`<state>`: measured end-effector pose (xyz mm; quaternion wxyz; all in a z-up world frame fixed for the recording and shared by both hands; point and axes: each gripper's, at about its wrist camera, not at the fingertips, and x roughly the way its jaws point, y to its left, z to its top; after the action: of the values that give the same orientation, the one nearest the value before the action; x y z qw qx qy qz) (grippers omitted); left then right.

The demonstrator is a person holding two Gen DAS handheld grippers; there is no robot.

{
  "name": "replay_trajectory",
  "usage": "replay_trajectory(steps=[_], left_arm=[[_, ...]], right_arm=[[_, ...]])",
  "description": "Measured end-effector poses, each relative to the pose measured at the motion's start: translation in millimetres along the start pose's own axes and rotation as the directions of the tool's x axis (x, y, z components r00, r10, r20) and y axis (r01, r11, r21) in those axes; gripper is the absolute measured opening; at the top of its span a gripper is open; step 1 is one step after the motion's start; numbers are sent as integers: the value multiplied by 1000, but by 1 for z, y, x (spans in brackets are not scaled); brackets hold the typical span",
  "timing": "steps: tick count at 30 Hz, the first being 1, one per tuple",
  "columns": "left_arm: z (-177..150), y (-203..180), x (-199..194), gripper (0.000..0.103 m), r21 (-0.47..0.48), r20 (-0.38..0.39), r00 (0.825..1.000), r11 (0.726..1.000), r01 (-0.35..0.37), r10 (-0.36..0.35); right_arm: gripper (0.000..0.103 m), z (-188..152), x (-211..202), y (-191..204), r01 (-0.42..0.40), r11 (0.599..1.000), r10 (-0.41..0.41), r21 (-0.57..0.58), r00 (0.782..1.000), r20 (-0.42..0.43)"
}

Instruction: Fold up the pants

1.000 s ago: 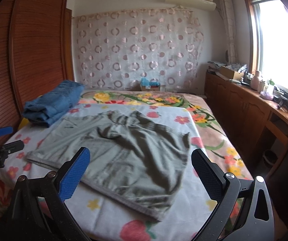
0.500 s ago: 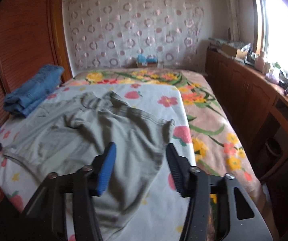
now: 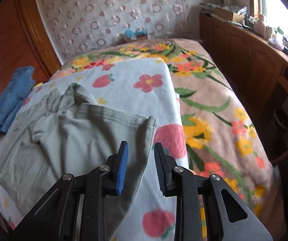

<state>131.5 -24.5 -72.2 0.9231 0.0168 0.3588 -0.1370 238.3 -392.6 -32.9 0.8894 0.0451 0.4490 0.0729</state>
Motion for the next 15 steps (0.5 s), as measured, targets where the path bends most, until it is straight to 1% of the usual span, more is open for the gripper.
replay_trajectory(steps=[6, 7, 9, 12, 14, 15], left_arm=[[-6, 6, 18, 94, -3, -44, 999, 1000, -27, 27], [-8, 8, 21, 94, -6, -54, 998, 999, -31, 31], [-10, 12, 28, 94, -15, -73, 997, 999, -35, 34], [-13, 16, 36, 94, -26, -98, 994, 999, -40, 38], [-15, 18, 41, 94, -29, -111, 993, 998, -47, 44], [-15, 19, 43, 94, -30, -116, 992, 998, -51, 47]], right_arm=[[23, 14, 19, -3, 20, 1000, -20, 14, 999, -31], [19, 16, 22, -4, 21, 1000, -20, 21, 999, -37], [15, 19, 23, -5, 22, 999, -21, 27, 999, -39], [5, 20, 23, -4, 1, 1000, -1, 17, 999, -44], [2, 21, 18, 0, 0, 1000, 0, -5, 1000, -26], [1, 22, 11, 0, 18, 1000, -18, -17, 1000, 8]])
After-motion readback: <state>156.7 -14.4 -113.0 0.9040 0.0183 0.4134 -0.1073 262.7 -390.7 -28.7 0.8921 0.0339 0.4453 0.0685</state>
